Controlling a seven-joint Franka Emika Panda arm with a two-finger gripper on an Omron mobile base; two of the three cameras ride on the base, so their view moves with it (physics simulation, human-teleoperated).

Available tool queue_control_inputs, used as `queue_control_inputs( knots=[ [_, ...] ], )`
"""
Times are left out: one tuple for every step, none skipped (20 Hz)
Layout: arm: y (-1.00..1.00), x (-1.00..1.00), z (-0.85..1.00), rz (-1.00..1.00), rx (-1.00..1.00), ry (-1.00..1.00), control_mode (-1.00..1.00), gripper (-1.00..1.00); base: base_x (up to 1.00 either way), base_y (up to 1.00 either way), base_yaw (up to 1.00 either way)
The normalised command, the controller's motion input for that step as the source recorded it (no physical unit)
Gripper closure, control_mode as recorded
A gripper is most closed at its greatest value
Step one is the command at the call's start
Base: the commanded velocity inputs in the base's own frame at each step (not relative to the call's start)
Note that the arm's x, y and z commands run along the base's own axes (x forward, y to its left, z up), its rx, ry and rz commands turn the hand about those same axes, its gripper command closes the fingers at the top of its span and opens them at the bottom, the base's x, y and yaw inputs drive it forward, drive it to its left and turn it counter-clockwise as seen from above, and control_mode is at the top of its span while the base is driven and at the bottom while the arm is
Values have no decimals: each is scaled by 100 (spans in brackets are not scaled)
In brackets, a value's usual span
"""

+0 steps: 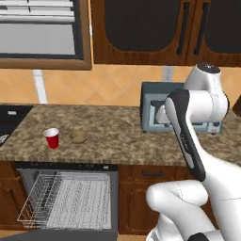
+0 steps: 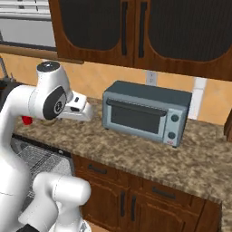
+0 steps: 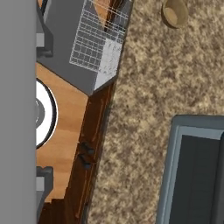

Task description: Pick up the cup and bowl from the counter, place them in the dishwasher, and close the dishwasher door.

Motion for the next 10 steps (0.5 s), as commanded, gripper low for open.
queue_control_inputs(
  knots=[
    [0, 0, 0, 0, 0, 0, 100, -100, 0, -46, 84],
    [0, 0, 0, 0, 0, 0, 100, -100, 0, -46, 84],
    [0, 0, 0, 0, 0, 0, 100, -100, 0, -21, 83],
    [0, 0, 0, 0, 0, 0, 100, -100, 0, -21, 75],
    [0, 0, 0, 0, 0, 0, 100, -100, 1, 0, 76],
    [0, 0, 0, 0, 0, 0, 100, -100, 9, -13, 81],
    [0, 0, 0, 0, 0, 0, 100, -100, 0, -31, 83],
    [0, 0, 0, 0, 0, 0, 100, -100, 0, -46, 84],
    [0, 0, 0, 0, 0, 0, 100, -100, 0, -50, 84],
    [0, 0, 0, 0, 0, 0, 100, -100, 0, -51, 83]
  ],
)
